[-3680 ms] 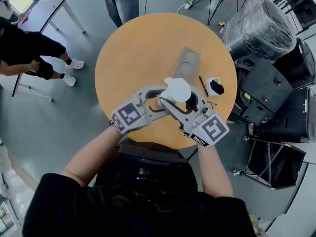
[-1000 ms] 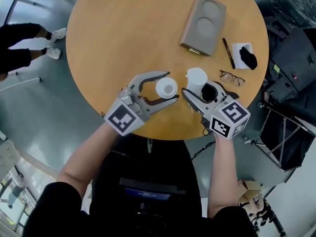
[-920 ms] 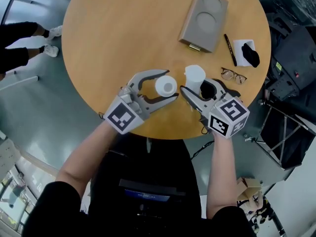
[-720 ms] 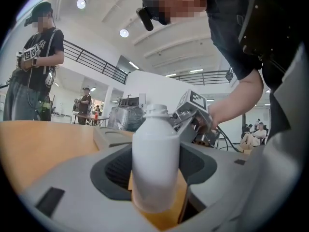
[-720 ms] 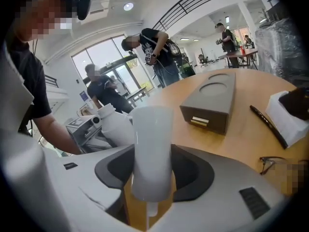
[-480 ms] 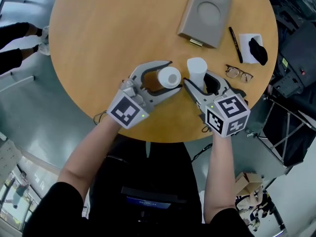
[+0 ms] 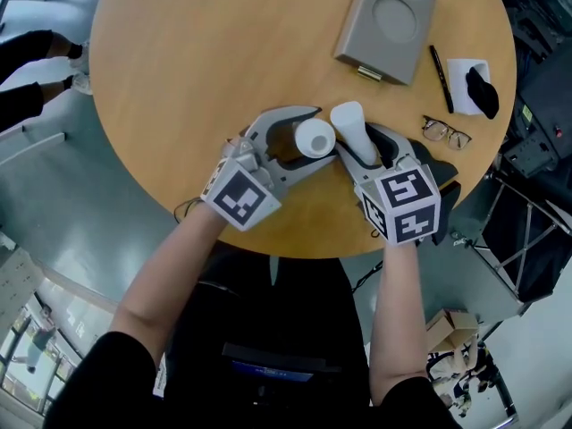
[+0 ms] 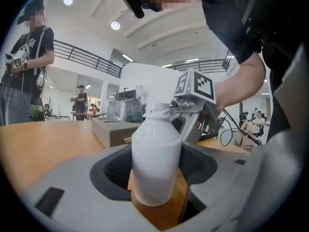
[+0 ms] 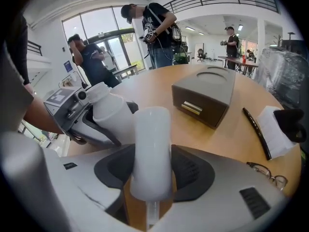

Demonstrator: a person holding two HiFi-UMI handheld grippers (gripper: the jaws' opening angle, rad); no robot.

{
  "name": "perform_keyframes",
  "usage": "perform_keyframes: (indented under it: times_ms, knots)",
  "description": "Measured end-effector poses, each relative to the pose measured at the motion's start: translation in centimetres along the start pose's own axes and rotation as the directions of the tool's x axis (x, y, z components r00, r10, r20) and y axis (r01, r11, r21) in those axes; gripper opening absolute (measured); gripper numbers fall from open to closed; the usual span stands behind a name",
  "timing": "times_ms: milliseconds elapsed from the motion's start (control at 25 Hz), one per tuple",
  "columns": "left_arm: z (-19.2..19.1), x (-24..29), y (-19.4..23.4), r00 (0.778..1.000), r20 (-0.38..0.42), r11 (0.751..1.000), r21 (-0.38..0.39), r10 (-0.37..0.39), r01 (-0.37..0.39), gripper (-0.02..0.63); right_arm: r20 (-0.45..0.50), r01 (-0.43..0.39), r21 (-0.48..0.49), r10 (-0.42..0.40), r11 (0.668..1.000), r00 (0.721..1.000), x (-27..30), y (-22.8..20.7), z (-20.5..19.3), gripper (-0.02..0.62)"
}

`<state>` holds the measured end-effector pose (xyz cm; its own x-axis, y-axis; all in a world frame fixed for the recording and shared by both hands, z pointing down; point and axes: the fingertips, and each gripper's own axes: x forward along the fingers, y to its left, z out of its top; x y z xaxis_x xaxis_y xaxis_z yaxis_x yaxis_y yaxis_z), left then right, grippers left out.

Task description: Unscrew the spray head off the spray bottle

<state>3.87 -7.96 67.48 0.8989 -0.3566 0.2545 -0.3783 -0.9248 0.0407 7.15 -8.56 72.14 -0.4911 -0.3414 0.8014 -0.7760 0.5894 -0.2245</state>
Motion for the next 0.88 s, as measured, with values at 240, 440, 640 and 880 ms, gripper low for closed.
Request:
perform_keyframes:
  times_ms: [240, 440, 640, 880]
  knots:
    - [-0.8, -0.9, 0.1, 0.998, -0.068, 1.0, -0.001, -0.014, 0.014, 0.33, -0.045, -0.005, -0.036, 0.003, 0.999, 0.999, 0.6, 1.0, -0.4, 0.271]
    - [-0.6, -2.9, 0.1, 0.993, -0.118, 1.0, 0.017, 0.012, -0.01, 0.355, -0.031, -0.016, -0.026, 0.016, 1.0, 0.999, 0.1, 2.0, 0.0, 0.314]
    - [0.7, -4.7, -0.2, 0.994, -0.101, 1.0, 0.014, 0.029, -0.028, 0.36, 0.005, -0.005, -0.021, 0.005, 1.0, 1.0, -1.8, 3.0, 1.3, 0.314]
    - [5.3, -7.8, -1.2, 0.998, -0.045, 0.999, 0.022, 0.035, -0.034, 0.36, 0.085, -0.017, -0.055, 0.022, 0.998, 0.996, -6.2, 6.1, 3.7, 0.314]
